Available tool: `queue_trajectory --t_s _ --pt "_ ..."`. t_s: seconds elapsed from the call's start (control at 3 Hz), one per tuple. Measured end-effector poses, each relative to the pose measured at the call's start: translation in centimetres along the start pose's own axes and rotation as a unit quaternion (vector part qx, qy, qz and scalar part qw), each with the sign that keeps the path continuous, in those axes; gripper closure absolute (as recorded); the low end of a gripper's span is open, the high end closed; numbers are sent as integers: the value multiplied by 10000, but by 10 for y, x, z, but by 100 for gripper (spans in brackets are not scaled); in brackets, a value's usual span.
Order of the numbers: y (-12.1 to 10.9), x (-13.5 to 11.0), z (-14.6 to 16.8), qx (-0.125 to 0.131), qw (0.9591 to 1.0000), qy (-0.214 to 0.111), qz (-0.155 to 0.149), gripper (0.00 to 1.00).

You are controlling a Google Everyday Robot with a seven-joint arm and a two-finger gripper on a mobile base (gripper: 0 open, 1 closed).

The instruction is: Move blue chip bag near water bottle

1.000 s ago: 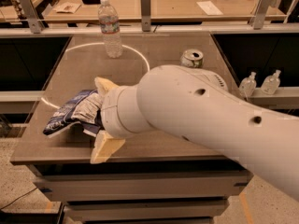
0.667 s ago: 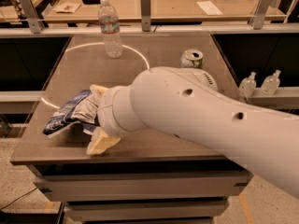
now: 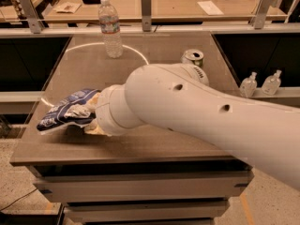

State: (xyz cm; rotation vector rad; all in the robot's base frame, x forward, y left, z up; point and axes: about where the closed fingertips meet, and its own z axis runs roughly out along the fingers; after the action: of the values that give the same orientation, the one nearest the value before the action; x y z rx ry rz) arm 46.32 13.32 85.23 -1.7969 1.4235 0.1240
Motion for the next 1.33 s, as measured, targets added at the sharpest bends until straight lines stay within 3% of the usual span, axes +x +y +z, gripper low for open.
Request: queue_trajectory --t_s 0.33,0.67,1.0,1.33 --pt "-4 4 4 -4 9998 -136 140 88" --pt "-18 14 8 152 9976 -497 464 100" --pt "-41 33 12 259 9907 -999 882 100" --pt "-69 49 19 246 9859 -1278 1056 100"
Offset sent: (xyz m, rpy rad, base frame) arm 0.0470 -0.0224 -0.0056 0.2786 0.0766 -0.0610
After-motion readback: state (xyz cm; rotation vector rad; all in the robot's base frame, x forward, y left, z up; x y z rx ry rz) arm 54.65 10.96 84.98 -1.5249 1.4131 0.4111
